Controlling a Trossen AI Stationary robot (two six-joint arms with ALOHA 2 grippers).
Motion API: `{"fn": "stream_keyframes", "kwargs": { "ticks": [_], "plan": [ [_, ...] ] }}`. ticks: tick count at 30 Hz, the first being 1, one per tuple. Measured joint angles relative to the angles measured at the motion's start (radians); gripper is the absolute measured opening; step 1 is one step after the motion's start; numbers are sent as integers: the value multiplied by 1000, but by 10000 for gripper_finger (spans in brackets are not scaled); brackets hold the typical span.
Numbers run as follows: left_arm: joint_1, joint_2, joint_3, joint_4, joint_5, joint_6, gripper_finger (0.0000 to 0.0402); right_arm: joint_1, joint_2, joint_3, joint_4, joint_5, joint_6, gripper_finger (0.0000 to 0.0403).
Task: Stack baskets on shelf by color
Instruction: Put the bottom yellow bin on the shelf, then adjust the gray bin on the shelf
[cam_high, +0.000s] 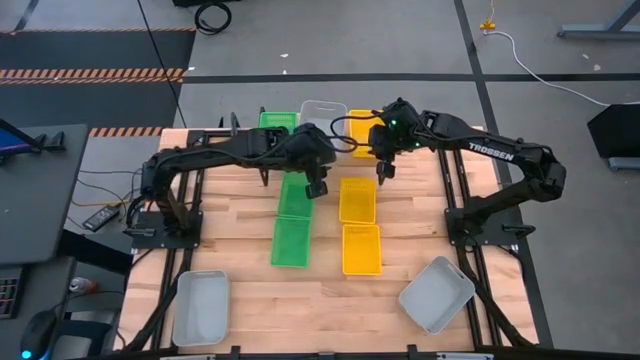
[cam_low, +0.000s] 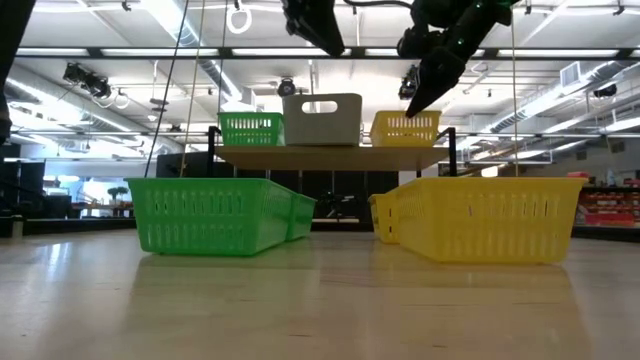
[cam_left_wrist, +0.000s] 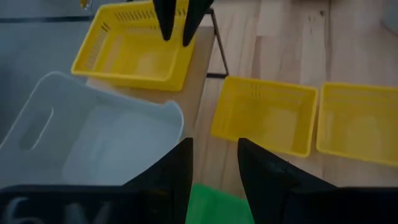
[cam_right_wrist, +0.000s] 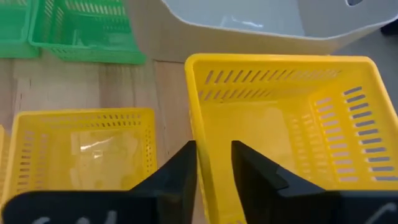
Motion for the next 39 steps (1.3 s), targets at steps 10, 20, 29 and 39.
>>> {"fn": "stream_keyframes", "kwargs": {
  "ticks": [10, 20, 29, 39],
  "plan": [
    [6, -71, -1, -104, -16, 8, 133, 23, -118, 0, 13, 1, 70, 155],
    [39, -81, -6, -200, 12, 129, 133, 130, -220, 0, 31, -12, 248, 158],
    [73, -22, -7, -182, 29, 232, 144, 264, -290, 0, 7, -24, 375, 158],
    [121, 48, -8, -176, 46, 254, 178, 322, -295, 0, 0, -11, 456, 158]
  ]
}}
